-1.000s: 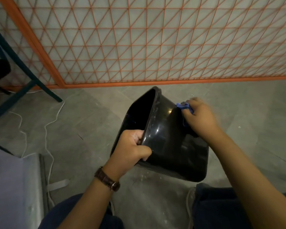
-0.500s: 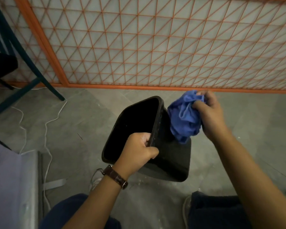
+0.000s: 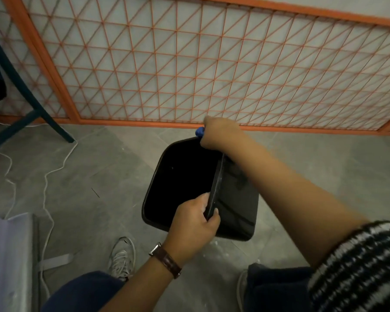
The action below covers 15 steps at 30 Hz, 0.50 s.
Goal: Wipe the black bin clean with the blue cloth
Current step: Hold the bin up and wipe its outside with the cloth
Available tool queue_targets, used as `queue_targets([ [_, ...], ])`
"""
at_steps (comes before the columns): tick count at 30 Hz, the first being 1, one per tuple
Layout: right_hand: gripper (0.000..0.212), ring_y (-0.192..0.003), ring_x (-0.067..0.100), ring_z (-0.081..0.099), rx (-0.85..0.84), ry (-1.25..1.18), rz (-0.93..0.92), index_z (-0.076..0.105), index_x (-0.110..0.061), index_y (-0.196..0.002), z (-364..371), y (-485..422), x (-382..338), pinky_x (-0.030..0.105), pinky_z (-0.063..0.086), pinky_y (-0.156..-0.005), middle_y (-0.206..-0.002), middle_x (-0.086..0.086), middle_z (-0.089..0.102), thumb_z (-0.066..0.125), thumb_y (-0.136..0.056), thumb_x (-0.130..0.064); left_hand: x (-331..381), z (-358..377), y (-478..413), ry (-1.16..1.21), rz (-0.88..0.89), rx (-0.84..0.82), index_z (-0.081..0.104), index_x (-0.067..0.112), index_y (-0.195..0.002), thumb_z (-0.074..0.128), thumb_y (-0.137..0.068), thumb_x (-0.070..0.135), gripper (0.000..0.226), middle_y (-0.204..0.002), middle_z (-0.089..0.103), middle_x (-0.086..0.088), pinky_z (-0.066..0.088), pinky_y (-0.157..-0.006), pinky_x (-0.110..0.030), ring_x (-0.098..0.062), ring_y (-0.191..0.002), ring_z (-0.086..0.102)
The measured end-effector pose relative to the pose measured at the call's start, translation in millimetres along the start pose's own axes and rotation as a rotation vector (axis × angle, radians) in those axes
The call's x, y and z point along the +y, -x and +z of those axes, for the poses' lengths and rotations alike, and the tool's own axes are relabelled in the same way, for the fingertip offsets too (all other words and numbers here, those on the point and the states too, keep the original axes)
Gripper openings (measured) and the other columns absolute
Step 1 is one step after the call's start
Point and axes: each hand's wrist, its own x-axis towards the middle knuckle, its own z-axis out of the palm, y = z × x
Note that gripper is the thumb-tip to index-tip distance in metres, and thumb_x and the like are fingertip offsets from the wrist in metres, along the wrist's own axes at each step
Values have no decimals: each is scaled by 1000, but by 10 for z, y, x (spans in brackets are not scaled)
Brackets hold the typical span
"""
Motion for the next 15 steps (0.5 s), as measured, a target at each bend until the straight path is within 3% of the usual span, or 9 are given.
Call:
queue_targets([
  [3,34,-90,34,59,230,62,-1,43,-8,-117,130,101,-159,33,43,-62,-110,14,55,54,-84,-11,49,24,14,30,-38,99,66,14,-103,50,-81,25,30,-76,64,10,47,-68,-10,-4,-79,62],
  [6,28,-70,27,47,409,15,-10,42,-8,-112,150,271,-180,29,31,-51,-105,15,52,51,-85,-6,54,28,25,37,-13,164,67,13,-108,52,-77,21,35,-80,69,4,50,-69,-17,-7,-84,62],
  [9,26,-72,25,48,470,-65,35,41,-9,-112,229,421,-222,31,33,-57,-108,16,49,45,-87,-5,51,66,43,27,-8,185,67,11,-107,55,-77,20,33,-90,72,1,49,-72,-22,-10,-90,60],
  [11,26,-74,22,44,491,-80,91,39,-9,-112,357,476,-268,28,33,-55,-108,14,47,40,-87,-5,82,98,77,52,-69,187,66,12,-92,56,-76,22,22,-78,70,0,50,-65,-26,-10,-79,62],
  [13,28,-75,19,35,517,-12,108,38,-9,-112,494,523,-331,25,22,-46,-108,12,44,34,-84,-3,137,107,126,119,-117,155,62,17,-80,52,-72,26,16,-67,61,9,48,-62,-24,-5,-66,59],
  [15,35,-76,19,27,521,45,111,36,-9,-111,622,618,-394,26,14,-46,-106,11,41,25,-80,-1,222,85,159,180,-173,103,56,27,-79,48,-71,20,13,-70,55,17,48,-64,-16,4,-64,56],
])
